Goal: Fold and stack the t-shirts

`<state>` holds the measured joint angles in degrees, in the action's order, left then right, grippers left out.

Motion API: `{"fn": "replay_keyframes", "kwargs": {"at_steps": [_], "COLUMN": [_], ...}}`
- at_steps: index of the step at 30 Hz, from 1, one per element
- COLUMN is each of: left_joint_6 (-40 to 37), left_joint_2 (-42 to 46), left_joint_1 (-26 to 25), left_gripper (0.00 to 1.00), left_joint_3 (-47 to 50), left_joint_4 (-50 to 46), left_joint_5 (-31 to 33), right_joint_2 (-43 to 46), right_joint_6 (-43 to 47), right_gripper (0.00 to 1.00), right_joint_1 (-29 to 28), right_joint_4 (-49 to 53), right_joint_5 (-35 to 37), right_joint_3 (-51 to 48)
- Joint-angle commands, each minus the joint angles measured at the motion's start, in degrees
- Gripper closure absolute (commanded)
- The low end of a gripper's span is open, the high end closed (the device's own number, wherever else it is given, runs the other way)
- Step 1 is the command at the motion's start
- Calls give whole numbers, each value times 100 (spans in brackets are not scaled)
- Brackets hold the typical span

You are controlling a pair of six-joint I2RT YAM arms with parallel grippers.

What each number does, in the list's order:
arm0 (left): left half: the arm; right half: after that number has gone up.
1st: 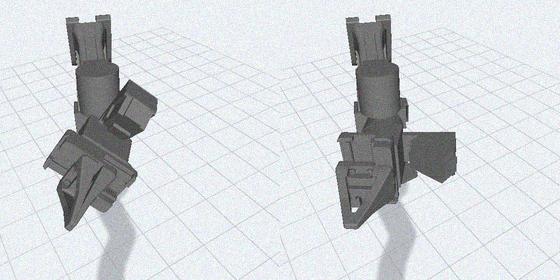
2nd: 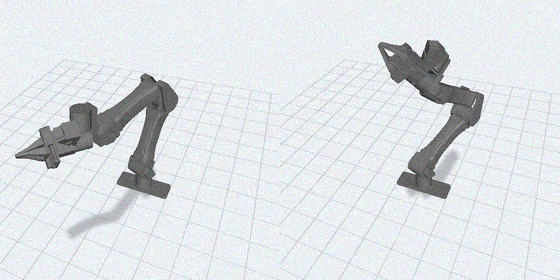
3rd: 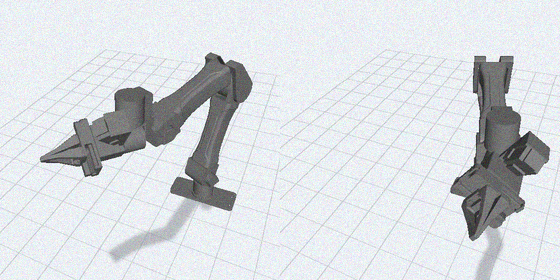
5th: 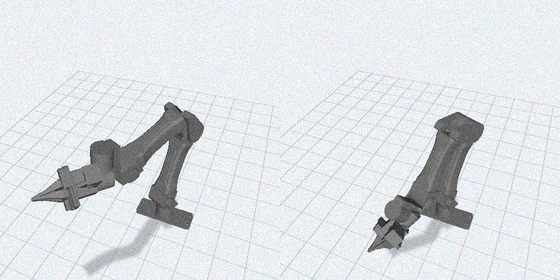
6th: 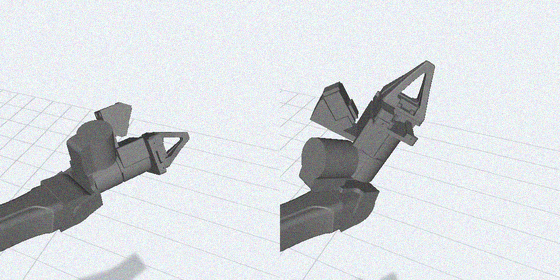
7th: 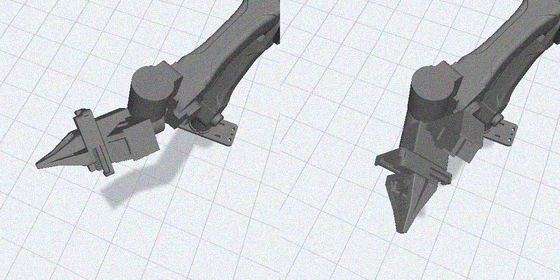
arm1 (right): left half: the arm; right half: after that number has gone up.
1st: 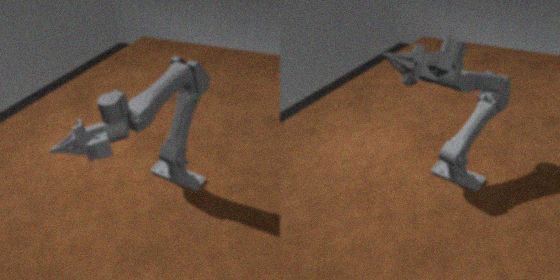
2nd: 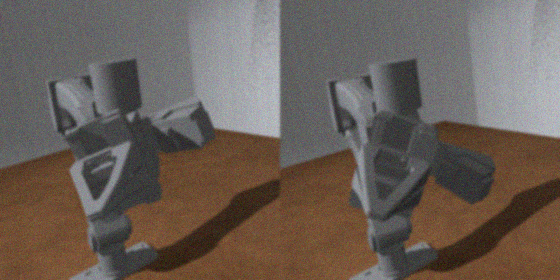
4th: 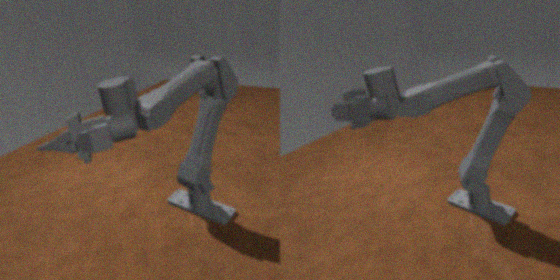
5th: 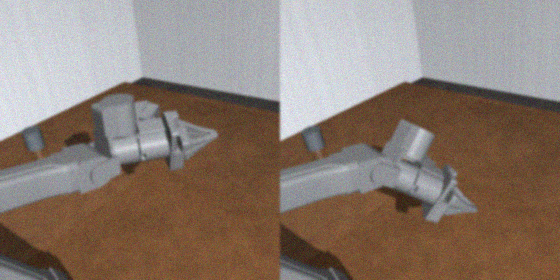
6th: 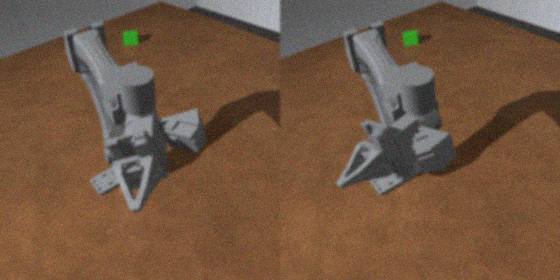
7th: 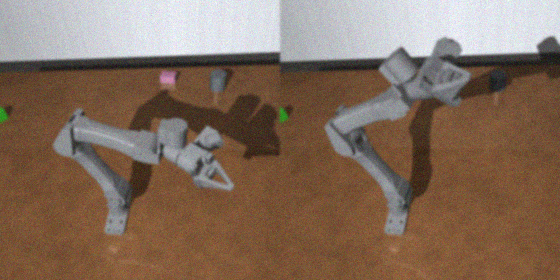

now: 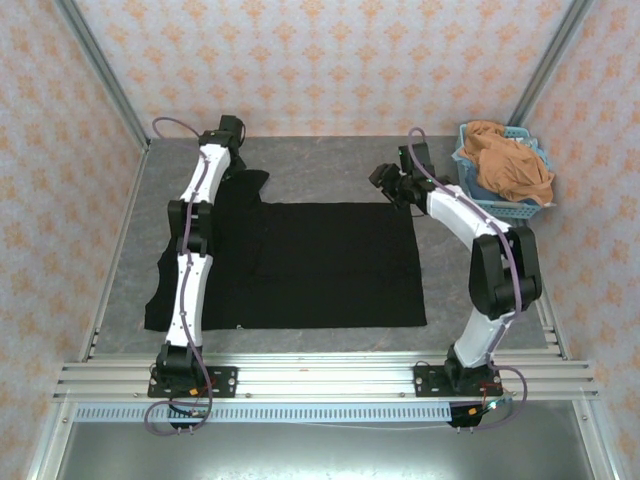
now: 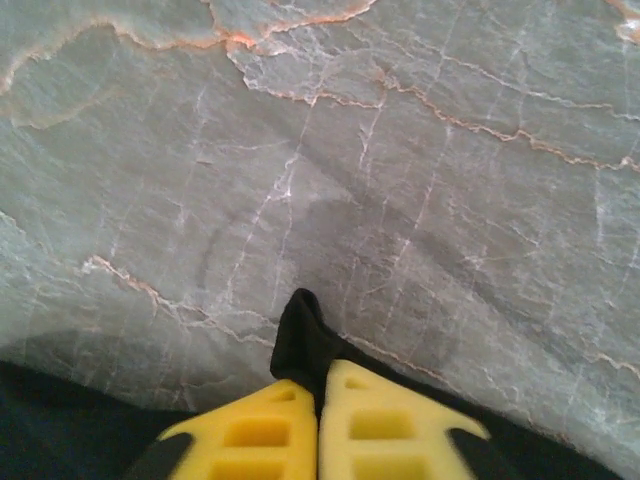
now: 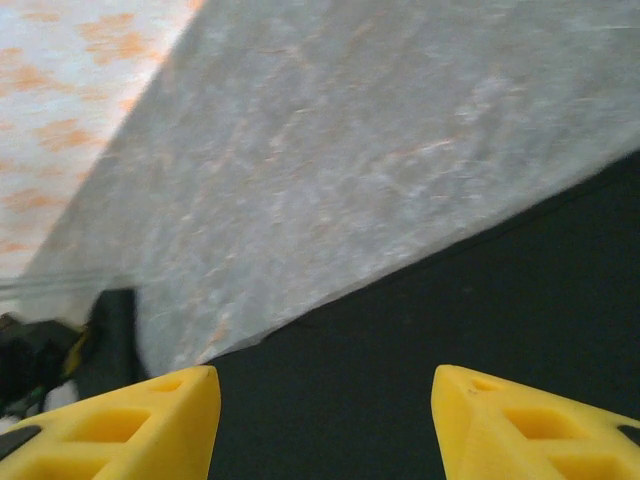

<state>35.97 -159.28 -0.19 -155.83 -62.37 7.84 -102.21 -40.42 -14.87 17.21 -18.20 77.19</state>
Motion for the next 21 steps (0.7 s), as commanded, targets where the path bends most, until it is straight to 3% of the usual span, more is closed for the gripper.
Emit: {"fn": "replay_keyframes", "kwargs": {"at_steps": [1, 4, 10, 21], "left_joint_6": [-54, -63, -96, -265], "left_joint_2": [280, 775, 1613, 1909], "left_joint_1": [-86, -112, -113, -113], "left_gripper": [100, 100, 100, 100], "left_joint_3": [263, 532, 1133, 1393], "left_joint_4": [-597, -382, -17, -65], "left_joint_5": [-139, -220, -546, -957], "right_joint_2": [-374, -793, -1729, -2431], "right_joint_6": [16, 112, 422, 411], "right_gripper": [44, 48, 53, 62], "right_joint_1": [137, 193, 334, 531], "right_joint_4": [1175, 1733, 2267, 2226], "right_joint_5": [998, 1560, 1920, 1516], "right_joint_3": [545, 1002, 1929, 2273]}}
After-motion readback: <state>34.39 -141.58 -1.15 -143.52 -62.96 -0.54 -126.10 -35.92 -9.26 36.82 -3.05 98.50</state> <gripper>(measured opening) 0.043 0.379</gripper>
